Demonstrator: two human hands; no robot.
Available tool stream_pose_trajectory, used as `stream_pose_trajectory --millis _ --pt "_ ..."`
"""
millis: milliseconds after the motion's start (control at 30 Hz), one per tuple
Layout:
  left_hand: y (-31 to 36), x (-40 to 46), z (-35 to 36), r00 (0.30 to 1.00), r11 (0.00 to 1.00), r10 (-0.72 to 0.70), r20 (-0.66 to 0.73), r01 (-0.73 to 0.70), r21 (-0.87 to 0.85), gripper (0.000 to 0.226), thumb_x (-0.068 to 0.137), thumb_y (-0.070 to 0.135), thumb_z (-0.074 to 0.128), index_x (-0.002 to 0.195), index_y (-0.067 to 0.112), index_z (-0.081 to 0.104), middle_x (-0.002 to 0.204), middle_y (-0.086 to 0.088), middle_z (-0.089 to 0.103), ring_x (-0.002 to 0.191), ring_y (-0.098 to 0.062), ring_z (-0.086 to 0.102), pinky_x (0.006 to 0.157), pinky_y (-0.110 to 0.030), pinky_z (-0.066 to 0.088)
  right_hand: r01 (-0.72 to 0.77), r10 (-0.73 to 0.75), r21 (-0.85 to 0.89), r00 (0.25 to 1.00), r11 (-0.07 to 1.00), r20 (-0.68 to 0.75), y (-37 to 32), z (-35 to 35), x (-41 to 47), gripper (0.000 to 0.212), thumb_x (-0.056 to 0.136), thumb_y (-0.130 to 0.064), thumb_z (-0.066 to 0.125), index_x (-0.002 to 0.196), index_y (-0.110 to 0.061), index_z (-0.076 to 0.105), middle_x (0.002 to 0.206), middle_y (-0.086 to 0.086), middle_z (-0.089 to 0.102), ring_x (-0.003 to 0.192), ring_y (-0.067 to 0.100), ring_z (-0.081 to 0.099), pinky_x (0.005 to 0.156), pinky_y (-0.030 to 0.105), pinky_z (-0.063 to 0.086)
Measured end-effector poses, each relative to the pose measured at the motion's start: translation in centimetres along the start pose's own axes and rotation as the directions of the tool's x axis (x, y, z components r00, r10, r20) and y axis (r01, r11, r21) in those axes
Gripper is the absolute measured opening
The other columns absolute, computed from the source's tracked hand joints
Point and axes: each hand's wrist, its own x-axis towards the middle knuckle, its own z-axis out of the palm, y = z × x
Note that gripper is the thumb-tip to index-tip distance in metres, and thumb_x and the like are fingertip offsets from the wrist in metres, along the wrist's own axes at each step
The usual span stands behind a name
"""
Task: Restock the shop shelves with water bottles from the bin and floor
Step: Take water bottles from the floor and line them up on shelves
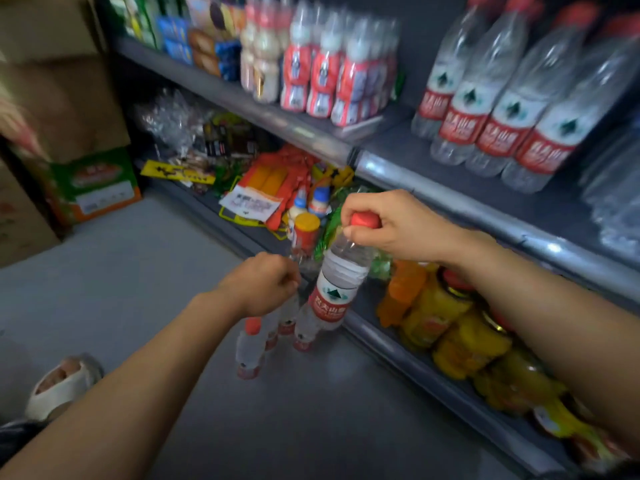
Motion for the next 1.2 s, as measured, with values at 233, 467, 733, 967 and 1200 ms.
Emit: stream_pose_trajectory --millis 233,467,733,967,1200 --pt "5.0 4.5 -9.4 0.976 0.992 0.125 -0.180 -0.121 0.029 0.010 0.089 0.020 0.056 0.090 0.021 0.066 0.084 0.000 0.063 0.088 -0.026 0.061 0.075 -0.033 0.049 -0.010 -0.006 -0.078 0.980 0.997 -0.200 -1.0 -9.4 1.4 0.002 0.084 -0.021 0.062 0.084 -0.020 0.061 0.073 -0.003 0.062 0.066 0.010 0.054 0.060 0.023 0.040" --pt "7.6 9.3 -15.2 0.946 0.976 0.218 -0.240 -0.211 0.054 0.010 0.092 0.020 0.056 0.086 0.024 0.064 0.084 0.003 0.064 0.079 -0.018 0.058 0.066 -0.029 0.043 -0.064 -0.022 -0.216 0.927 0.974 -0.374 0.3 -16.3 4.5 0.015 0.084 -0.022 0.062 0.087 -0.008 0.057 0.073 0.006 0.060 0.068 0.022 0.053 0.064 0.034 0.040" --pt "7.1 15.0 -17.2 0.940 0.975 0.221 -0.259 -0.217 0.043 0.007 0.091 0.019 0.057 0.089 0.024 0.062 0.086 0.003 0.064 0.083 -0.018 0.060 0.076 -0.033 0.051 -0.173 0.020 -0.333 0.909 0.927 -0.416 4.9 -21.1 9.0 0.014 0.087 -0.028 0.056 0.090 -0.014 0.055 0.079 0.005 0.062 0.073 0.025 0.058 0.067 0.039 0.048" --pt "6.6 20.4 -16.7 0.936 0.972 0.236 -0.261 -0.231 0.052 0.007 0.091 0.020 0.056 0.087 0.024 0.060 0.085 0.003 0.064 0.081 -0.019 0.060 0.073 -0.031 0.050 -0.252 0.092 -0.369 0.912 0.895 -0.400 9.7 -23.3 12.5 0.015 0.087 -0.028 0.055 0.088 -0.013 0.056 0.081 0.008 0.061 0.075 0.028 0.057 0.065 0.037 0.045" --pt "5.8 23.7 -14.9 0.942 0.971 0.240 -0.236 -0.238 0.037 0.012 0.090 0.019 0.055 0.094 0.020 0.066 0.086 0.002 0.065 0.081 -0.020 0.061 0.076 -0.034 0.052 -0.309 0.197 -0.453 0.940 0.836 -0.277 12.9 -23.8 14.8 0.013 0.089 -0.029 0.056 0.087 -0.016 0.055 0.084 0.006 0.059 0.077 0.026 0.055 0.064 0.031 0.039"
